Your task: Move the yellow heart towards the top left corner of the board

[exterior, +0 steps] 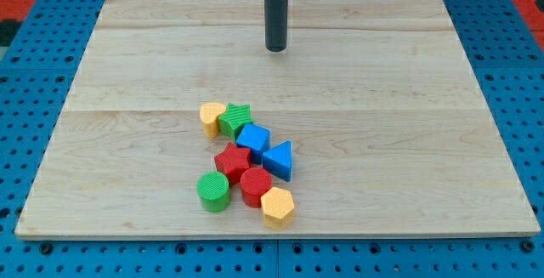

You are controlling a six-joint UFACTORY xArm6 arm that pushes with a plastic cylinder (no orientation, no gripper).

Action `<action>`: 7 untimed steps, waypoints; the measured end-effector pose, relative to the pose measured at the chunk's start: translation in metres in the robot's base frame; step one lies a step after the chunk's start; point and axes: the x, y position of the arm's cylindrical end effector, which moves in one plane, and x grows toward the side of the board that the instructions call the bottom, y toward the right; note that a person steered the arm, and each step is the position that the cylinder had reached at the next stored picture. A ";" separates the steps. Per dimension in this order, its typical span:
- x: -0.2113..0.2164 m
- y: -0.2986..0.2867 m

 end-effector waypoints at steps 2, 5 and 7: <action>0.012 -0.008; 0.098 -0.255; 0.186 -0.218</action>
